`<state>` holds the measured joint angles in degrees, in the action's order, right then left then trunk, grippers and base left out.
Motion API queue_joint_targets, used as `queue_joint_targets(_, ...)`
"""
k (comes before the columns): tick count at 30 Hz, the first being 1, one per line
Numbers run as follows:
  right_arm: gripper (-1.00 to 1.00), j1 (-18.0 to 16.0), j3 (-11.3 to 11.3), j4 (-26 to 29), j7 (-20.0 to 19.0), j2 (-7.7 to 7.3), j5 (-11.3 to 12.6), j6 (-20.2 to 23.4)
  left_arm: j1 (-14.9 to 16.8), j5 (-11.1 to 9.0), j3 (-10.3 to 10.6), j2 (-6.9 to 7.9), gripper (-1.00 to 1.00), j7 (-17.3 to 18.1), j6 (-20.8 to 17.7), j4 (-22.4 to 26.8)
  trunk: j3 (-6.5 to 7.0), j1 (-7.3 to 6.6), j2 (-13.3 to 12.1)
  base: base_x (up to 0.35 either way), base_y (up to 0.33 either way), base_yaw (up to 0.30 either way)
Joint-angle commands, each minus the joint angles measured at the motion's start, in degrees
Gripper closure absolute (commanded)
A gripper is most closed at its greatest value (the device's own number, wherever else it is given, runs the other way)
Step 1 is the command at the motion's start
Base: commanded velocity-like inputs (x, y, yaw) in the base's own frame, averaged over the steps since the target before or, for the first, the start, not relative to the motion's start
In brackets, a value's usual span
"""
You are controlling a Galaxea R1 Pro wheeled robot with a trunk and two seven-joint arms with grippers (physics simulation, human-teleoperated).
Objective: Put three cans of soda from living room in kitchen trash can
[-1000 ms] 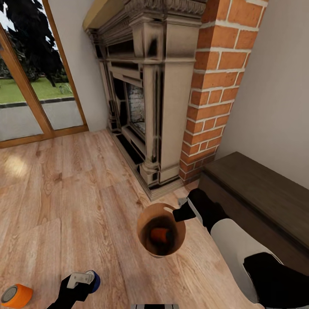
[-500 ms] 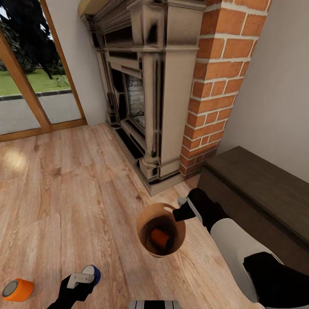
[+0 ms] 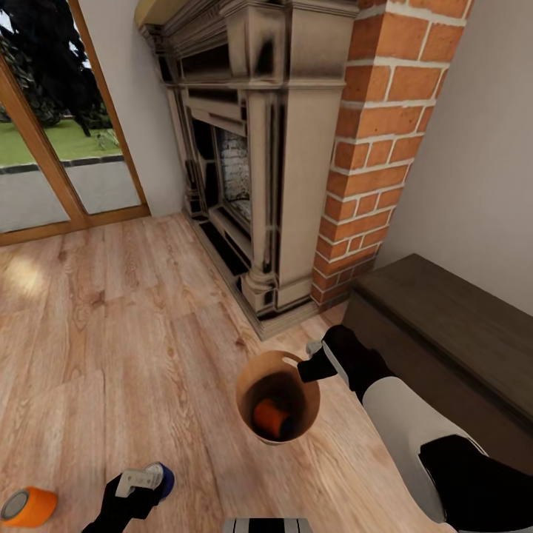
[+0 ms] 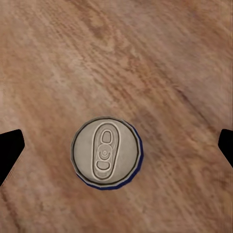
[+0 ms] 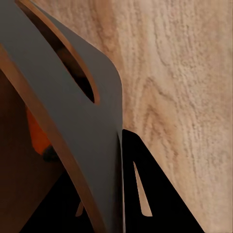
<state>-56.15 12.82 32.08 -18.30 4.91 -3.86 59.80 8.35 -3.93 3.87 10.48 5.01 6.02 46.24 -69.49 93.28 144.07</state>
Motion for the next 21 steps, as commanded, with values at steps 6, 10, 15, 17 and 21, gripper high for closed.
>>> queue_joint_targets(6, 1.0, -0.01, -0.09, 0.0, -0.26, 0.01, 1.75, 0.2, 0.0, -0.02, 0.0, -0.02, -1.0, 0.0, 0.09, 0.03, 0.0, 0.0, 0.0, 0.038, 0.019, 0.0)
queue_joint_targets(10, 1.0, -0.01, -0.08, 0.0, -0.28, 0.01, 1.75, 0.2, 0.0, -0.03, -0.03, -0.02, -1.0, 0.0, 0.06, 0.06, 0.0, 0.0, 0.0, 0.007, 0.003, 0.0)
queue_joint_targets(15, 1.0, 0.05, -0.06, 0.0, -0.27, 0.01, 1.68, 0.2, 0.0, -0.03, -0.02, -0.02, -1.0, 0.03, -0.03, 0.08, 0.0, 0.0, 0.0, 0.002, 0.001, 0.0)
queue_joint_targets(17, 1.0, 0.06, -0.03, 0.0, -0.28, 0.01, 1.67, 0.2, 0.0, -0.03, -0.03, -0.01, -1.0, 0.05, 0.0, 0.11, -0.44, 0.05, 0.03, 0.0, 0.0, 0.0)
queue_joint_targets(21, 1.0, 0.07, 0.0, 0.0, -0.28, -0.04, 1.67, 0.2, 0.0, -0.03, -0.08, -0.02, -1.0, 0.06, 0.03, 0.29, -1.32, 0.15, 0.08, 0.0, 0.0, 0.0)
